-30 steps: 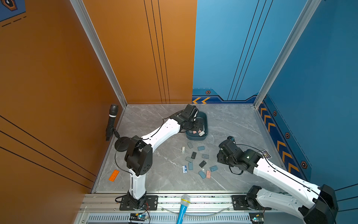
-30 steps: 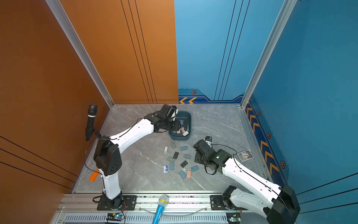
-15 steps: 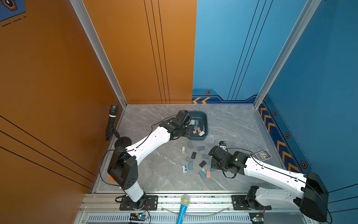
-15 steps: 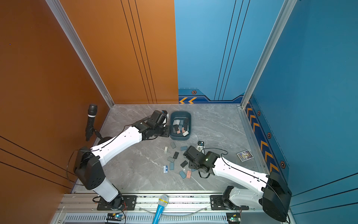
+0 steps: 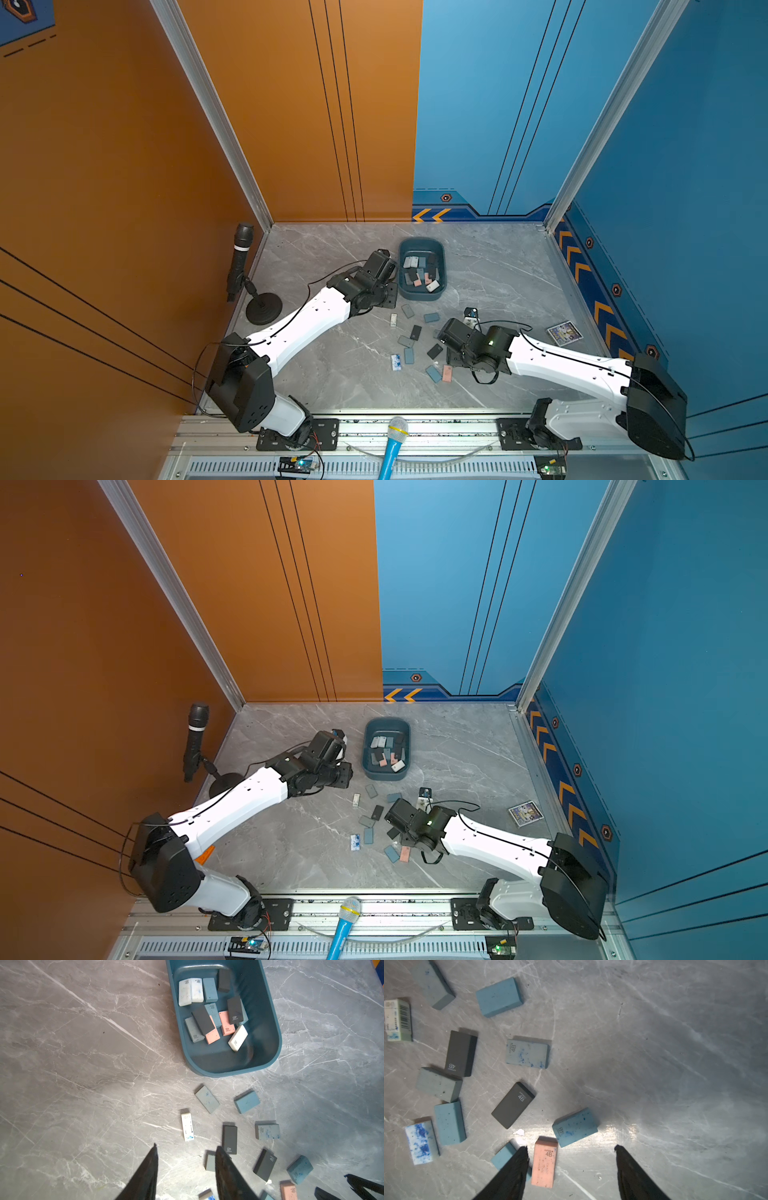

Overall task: Put the eraser in the storage box
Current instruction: Adjust the eraser at the center of the board.

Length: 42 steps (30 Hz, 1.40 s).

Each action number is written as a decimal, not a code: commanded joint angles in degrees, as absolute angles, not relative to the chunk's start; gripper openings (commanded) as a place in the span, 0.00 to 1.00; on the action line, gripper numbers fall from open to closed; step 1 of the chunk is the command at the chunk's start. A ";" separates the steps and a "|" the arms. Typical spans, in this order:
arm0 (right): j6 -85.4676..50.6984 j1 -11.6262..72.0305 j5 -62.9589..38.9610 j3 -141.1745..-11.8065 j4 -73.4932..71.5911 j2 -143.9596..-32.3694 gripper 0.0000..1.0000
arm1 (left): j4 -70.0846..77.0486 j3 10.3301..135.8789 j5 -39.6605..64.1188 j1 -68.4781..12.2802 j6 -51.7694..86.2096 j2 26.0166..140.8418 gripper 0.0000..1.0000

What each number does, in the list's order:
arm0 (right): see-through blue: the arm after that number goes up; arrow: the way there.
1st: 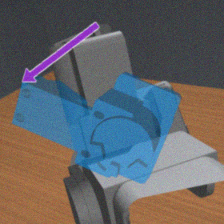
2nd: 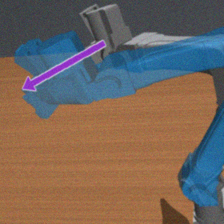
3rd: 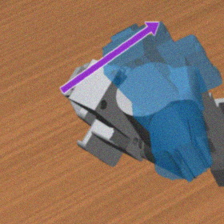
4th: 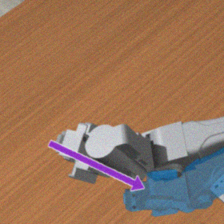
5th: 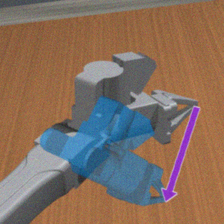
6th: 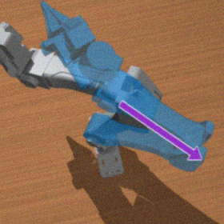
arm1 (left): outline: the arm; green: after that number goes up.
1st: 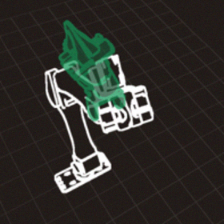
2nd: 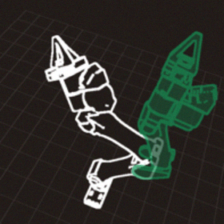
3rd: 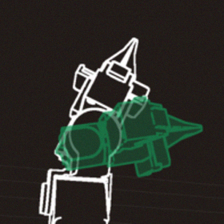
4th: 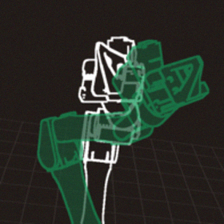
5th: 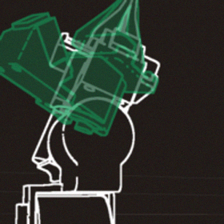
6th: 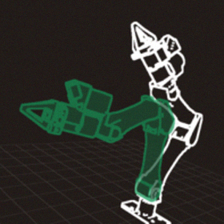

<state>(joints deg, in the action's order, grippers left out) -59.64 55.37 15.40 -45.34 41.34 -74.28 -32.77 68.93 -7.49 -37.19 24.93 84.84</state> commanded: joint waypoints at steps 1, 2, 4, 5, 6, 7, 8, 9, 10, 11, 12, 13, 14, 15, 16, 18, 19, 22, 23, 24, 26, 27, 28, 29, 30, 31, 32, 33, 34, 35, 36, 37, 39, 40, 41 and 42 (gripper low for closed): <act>-59.42 54.54 17.83 -44.48 40.37 -75.92 0.70 | -34.41 67.54 -9.21 -36.99 25.65 82.89 0.46; -58.80 54.10 17.52 -44.47 40.13 -76.61 0.71 | -34.57 67.29 -9.48 -37.00 25.58 82.73 0.46; -57.13 52.94 16.11 -44.25 39.36 -77.96 0.73 | -34.98 67.04 -9.84 -36.96 25.58 82.53 0.46; -56.18 52.42 15.48 -44.21 38.97 -78.58 0.74 | -35.07 66.91 -9.94 -36.91 25.61 82.48 0.46; -55.34 52.02 14.90 -44.14 38.57 -79.19 0.75 | -35.18 66.71 -10.04 -36.81 25.66 82.44 0.46; -54.48 51.67 14.41 -44.10 38.19 -79.70 0.75 | -35.16 66.56 -10.06 -36.83 25.67 82.29 0.46; -53.53 51.09 13.68 -44.03 37.82 -80.43 0.76 | -35.16 66.29 -10.15 -36.78 25.73 82.31 0.46; -52.83 50.56 13.13 -44.03 37.56 -81.12 0.76 | -35.16 66.18 -10.23 -36.74 25.76 82.36 0.46; -52.08 50.08 12.56 -44.08 37.36 -81.72 0.76 | -35.21 66.10 -10.28 -36.61 25.92 82.35 0.46; -51.36 49.49 12.11 -44.17 37.20 -82.35 0.77 | -35.24 65.99 -10.32 -36.57 25.88 82.27 0.46; -50.66 49.09 11.62 -44.25 37.10 -82.89 0.77 | -35.24 65.89 -10.33 -36.56 26.01 82.35 0.46; -50.10 48.83 11.35 -44.21 36.94 -83.23 0.77 | -35.24 65.85 -10.34 -36.48 25.98 82.36 0.46; -49.64 48.53 10.93 -44.21 36.70 -83.48 0.78 | -35.29 65.94 -10.35 -36.47 26.00 82.45 0.46; -49.24 48.30 10.57 -44.21 36.50 -83.61 0.78 | -35.24 66.00 -10.28 -36.30 25.97 82.44 0.46; -48.76 48.09 10.19 -44.21 36.10 -83.79 0.78 | -35.24 66.07 -10.22 -36.35 25.93 82.50 0.46; -47.85 47.75 9.28 -44.21 35.69 -84.14 0.79 | -35.24 66.15 -10.19 -36.29 25.98 82.69 0.46; -47.51 47.60 8.88 -44.30 35.58 -84.43 0.79 | -35.24 66.26 -10.07 -36.24 26.02 82.85 0.46; -46.54 47.34 7.84 -44.56 35.53 -85.09 0.79 | -35.22 66.31 -9.93 -36.19 26.10 83.21 0.46; -46.57 47.30 7.61 -44.52 35.51 -85.32 0.79 | -35.20 66.27 -9.91 -36.19 26.02 83.40 0.46; -46.56 47.29 7.35 -44.52 35.51 -85.50 0.79 | -35.24 66.31 -9.86 -36.21 26.09 83.54 0.46; -46.74 47.28 6.95 -44.37 35.51 -86.01 0.77 | -35.20 66.23 -9.82 -36.20 26.19 83.75 0.46; -46.86 47.21 6.86 -44.30 35.57 -86.25 0.77 | -35.24 66.23 -9.77 -36.17 26.17 83.89 0.46; -47.12 47.26 6.86 -44.21 35.63 -86.54 0.77 | -35.24 66.13 -9.68 -36.16 26.25 84.01 0.46; -47.33 47.27 6.86 -44.21 35.73 -86.87 0.76 | -35.24 66.18 -9.69 -36.13 26.22 84.11 0.46; -47.58 47.27 6.83 -44.12 35.83 -87.07 0.76 | -35.22 66.08 -9.66 -36.06 26.28 84.18 0.46; -47.81 47.37 6.81 -44.07 36.08 -87.24 0.75 | -35.18 65.94 -9.68 -36.12 26.22 84.19 0.46; -48.11 47.43 6.76 -43.95 36.27 -87.25 0.75 | -35.24 65.88 -9.71 -36.13 26.28 84.16 0.46; -48.39 47.61 6.73 -43.71 36.38 -87.07 0.75 | -35.22 65.87 -9.75 -36.04 26.26 84.11 0.46; -48.72 47.67 6.74 -43.39 36.47 -86.81 0.74 | -35.24 65.68 -9.84 -36.04 26.28 84.09 0.46; -49.09 47.86 6.69 -43.02 36.69 -86.39 0.74 | -35.24 65.62 -9.90 -35.99 26.23 83.94 0.46; -49.45 47.96 6.77 -42.54 36.82 -85.97 0.74 | -35.23 65.54 -9.90 -35.99 26.27 83.85 0.46; -49.74 47.98 6.85 -42.02 37.04 -85.27 0.73 | -35.22 65.46 -9.87 -35.86 26.19 83.80 0.46; -50.36 47.94 7.32 -41.04 37.26 -83.97 0.72 | -35.24 65.26 -9.93 -35.61 26.21 83.76 0.46; -50.53 47.90 7.52 -40.51 37.35 -83.35 0.70 | -35.24 65.14 -9.85 -35.61 26.28 83.76 0.46; -50.67 47.68 7.72 -40.13 37.36 -82.71 0.69 | -35.24 65.21 -9.89 -35.65 26.28 83.82 0.46; -50.76 47.50 7.86 -39.78 37.33 -82.25 0.68 | -35.24 65.07 -9.93 -35.59 26.28 83.85 0.46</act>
